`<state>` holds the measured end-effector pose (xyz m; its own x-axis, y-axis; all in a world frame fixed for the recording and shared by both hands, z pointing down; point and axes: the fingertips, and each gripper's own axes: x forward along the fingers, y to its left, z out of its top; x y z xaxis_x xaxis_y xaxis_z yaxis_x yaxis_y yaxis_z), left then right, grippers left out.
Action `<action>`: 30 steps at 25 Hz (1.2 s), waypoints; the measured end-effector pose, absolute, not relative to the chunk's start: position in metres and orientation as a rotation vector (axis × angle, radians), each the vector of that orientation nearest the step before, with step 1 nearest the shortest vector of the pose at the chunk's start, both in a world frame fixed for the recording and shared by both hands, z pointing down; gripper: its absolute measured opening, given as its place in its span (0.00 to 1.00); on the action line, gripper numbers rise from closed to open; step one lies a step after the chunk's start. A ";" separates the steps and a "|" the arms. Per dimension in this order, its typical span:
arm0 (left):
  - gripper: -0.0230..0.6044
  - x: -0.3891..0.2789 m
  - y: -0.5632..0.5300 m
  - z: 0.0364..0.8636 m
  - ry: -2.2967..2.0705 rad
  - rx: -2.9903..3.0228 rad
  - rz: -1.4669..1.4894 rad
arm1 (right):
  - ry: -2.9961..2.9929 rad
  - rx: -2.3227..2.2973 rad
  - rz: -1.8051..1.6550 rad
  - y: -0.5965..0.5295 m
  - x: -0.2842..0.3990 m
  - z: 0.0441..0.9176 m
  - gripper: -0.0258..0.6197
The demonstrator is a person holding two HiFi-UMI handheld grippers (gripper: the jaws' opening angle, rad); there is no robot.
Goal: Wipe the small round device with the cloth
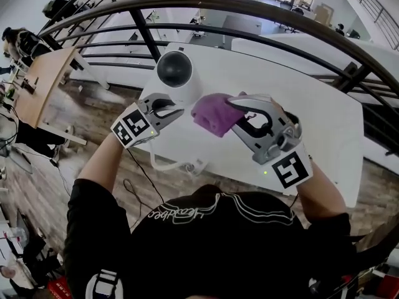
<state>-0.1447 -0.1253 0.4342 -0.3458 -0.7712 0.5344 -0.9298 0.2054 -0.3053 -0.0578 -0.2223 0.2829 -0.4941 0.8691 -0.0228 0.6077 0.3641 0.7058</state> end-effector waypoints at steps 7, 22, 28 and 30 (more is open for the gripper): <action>0.16 -0.144 -0.128 0.433 -2.198 1.621 0.875 | 2.347 1.290 0.492 -0.240 -0.091 0.229 0.14; 0.16 -0.141 -0.125 0.436 -2.180 1.641 0.887 | 2.258 1.509 -0.017 -0.206 -0.151 0.209 0.14; 0.16 -0.142 -0.129 0.433 -2.158 1.662 0.881 | 2.218 1.597 -0.098 -0.203 -0.150 0.210 0.14; 0.16 -0.143 -0.128 0.434 -2.151 1.669 0.875 | 2.204 1.630 -0.113 -0.202 -0.148 0.212 0.14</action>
<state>-0.1426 -0.1282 0.4337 -0.2927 -0.7756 0.5592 -0.9458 0.1487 -0.2889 -0.1485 -0.2015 0.2121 -0.2432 0.9013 -0.3585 0.9332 0.3182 0.1671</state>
